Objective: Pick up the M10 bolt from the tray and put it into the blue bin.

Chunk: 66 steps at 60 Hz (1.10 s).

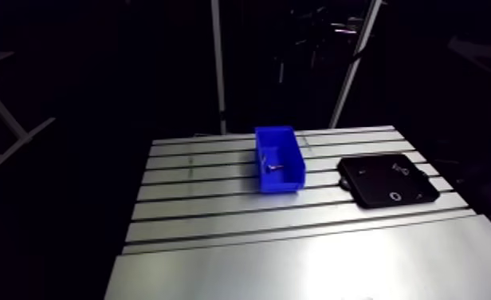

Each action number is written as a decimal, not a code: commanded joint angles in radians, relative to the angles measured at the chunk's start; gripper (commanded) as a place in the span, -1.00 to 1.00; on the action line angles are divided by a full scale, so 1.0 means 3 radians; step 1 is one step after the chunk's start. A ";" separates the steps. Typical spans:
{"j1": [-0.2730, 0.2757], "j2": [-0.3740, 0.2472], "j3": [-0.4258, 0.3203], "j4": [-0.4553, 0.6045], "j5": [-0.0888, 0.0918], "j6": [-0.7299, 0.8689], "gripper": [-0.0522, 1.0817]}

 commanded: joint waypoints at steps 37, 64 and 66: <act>-0.0115 -0.0272 -0.0474 0.0896 0.0038 0.2088 -0.90; -0.0093 -0.0333 -0.0418 0.0881 0.0038 0.2088 -0.90; -0.0098 -0.0338 -0.0414 0.0881 0.0038 0.2084 -0.90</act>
